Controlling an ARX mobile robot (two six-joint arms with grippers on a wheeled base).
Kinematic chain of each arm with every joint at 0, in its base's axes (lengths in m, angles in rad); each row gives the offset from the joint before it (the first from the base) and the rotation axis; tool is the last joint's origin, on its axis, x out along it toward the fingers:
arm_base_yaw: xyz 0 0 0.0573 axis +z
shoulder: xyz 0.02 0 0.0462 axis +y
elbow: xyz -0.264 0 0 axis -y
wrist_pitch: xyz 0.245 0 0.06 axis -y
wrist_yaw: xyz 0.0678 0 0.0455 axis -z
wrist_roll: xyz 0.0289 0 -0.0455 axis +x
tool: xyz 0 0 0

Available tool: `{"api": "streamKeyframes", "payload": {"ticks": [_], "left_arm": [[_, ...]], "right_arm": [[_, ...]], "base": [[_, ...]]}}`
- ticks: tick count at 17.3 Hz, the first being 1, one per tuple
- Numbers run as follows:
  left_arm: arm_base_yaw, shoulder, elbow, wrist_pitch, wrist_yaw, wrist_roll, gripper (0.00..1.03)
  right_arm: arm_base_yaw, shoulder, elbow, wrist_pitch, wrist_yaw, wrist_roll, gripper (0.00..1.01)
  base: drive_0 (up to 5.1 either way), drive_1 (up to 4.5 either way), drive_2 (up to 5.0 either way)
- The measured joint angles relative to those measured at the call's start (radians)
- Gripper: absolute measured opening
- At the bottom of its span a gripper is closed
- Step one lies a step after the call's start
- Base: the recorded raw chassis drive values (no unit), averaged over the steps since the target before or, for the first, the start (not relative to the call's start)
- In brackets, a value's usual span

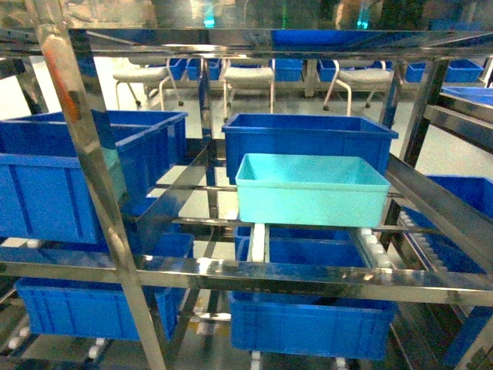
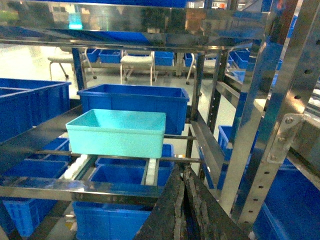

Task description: Organize blue bins on left shelf correctly

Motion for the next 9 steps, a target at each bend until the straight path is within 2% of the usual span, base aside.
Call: {"api": "streamKeyframes", "payload": {"ticks": [2,3,6,9], "left_arm": [[0.0,0.0,0.0,0.001,0.002,0.0,0.02],[0.0,0.0,0.0,0.001,0.002,0.0,0.06],[0.0,0.0,0.0,0.001,0.002,0.0,0.49],[0.0,0.0,0.0,-0.003,0.002,0.0,0.64]], "right_arm": [[0.0,0.0,0.0,0.005,0.0,-0.001,0.02],[0.0,0.0,0.0,0.005,0.0,-0.001,0.15],[0.0,0.0,0.0,0.005,0.0,-0.001,0.6],[0.0,0.0,0.0,0.003,0.0,-0.001,0.74]], "base": [[0.0,0.0,0.0],[0.0,0.0,0.0],[0.0,0.0,0.0],[0.1,-4.14,4.3]]}}
